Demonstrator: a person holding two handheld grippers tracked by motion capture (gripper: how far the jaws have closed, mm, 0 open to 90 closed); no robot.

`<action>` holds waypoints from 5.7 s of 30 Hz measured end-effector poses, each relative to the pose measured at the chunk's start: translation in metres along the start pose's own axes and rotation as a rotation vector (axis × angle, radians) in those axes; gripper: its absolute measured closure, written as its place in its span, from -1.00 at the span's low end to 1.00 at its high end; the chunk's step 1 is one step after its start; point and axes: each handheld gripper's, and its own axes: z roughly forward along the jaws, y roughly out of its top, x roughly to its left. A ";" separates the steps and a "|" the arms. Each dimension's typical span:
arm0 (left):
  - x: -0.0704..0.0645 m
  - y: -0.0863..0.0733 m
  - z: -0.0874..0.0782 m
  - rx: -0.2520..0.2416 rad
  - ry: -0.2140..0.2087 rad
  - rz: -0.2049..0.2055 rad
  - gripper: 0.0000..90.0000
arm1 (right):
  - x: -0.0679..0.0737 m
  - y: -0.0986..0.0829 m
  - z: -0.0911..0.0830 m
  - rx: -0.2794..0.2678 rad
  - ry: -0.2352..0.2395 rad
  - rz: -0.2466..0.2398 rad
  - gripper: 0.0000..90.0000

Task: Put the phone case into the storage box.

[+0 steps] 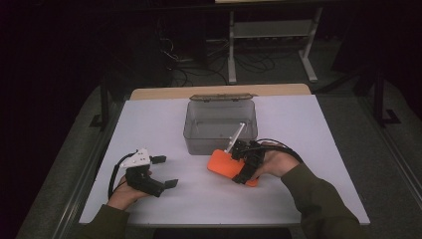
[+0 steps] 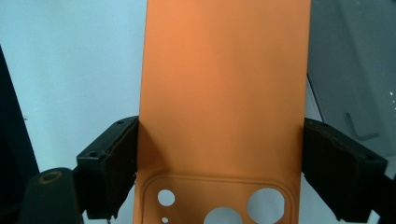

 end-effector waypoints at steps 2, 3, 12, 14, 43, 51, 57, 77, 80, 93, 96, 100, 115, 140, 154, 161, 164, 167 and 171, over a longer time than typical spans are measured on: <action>0.000 0.000 0.000 -0.011 0.008 0.012 -1.00 | 0.000 -0.001 0.000 -0.001 -0.004 -0.002 -0.66; 0.000 0.000 0.001 -0.018 0.014 0.020 -1.00 | -0.001 -0.001 0.000 -0.003 -0.002 0.000 -0.66; 0.000 0.002 0.002 -0.044 0.044 0.084 -1.00 | -0.001 -0.001 -0.001 -0.002 -0.003 0.003 -0.66; -0.001 0.002 0.002 -0.038 0.051 0.103 -1.00 | -0.001 0.000 -0.001 -0.001 -0.003 0.003 -0.66; -0.017 0.004 0.011 0.066 0.188 0.412 -1.00 | -0.001 0.002 -0.002 0.001 -0.006 -0.002 -0.66; -0.022 0.004 0.013 0.104 0.243 0.511 -1.00 | 0.000 0.003 -0.002 0.001 -0.006 -0.001 -0.66; -0.025 0.003 0.014 0.129 0.290 0.584 -1.00 | -0.001 0.004 -0.002 0.003 -0.006 -0.003 -0.66; -0.037 0.000 0.020 0.196 0.418 0.816 -1.00 | -0.001 0.005 -0.001 0.009 -0.007 -0.003 -0.66; -0.039 0.000 0.020 0.189 0.444 0.848 -1.00 | -0.001 0.005 -0.001 0.010 -0.007 -0.008 -0.66; -0.046 -0.001 0.023 0.230 0.534 1.013 -1.00 | 0.000 0.007 -0.001 0.014 -0.005 -0.007 -0.66; -0.048 -0.002 0.024 0.236 0.548 1.040 -1.00 | 0.000 0.007 -0.001 0.012 -0.006 -0.008 -0.66; -0.050 -0.003 0.026 0.253 0.574 1.103 -1.00 | 0.000 0.007 -0.001 0.014 -0.005 -0.008 -0.66; -0.065 0.003 0.029 0.226 0.612 1.158 -0.99 | -0.001 0.009 -0.002 0.009 -0.001 -0.004 -0.66; -0.092 0.015 0.060 0.219 0.623 1.243 -0.99 | 0.001 0.026 -0.003 -0.002 0.006 -0.008 -0.66; -0.103 0.020 0.074 0.203 0.628 1.281 -0.95 | 0.001 0.035 -0.002 0.000 0.005 -0.013 -0.66; -0.106 0.022 0.079 0.198 0.627 1.293 -0.92 | 0.002 0.039 0.000 0.007 0.007 -0.011 -0.66; -0.107 0.022 0.081 0.197 0.629 1.298 -0.89 | 0.002 0.040 0.000 0.009 0.006 -0.008 -0.66; -0.107 0.023 0.082 0.195 0.633 1.302 -0.87 | 0.002 0.041 0.000 0.013 0.006 -0.003 -0.66; -0.109 0.024 0.083 0.203 0.644 1.316 -0.82 | 0.002 0.042 0.000 0.012 0.007 -0.002 -0.66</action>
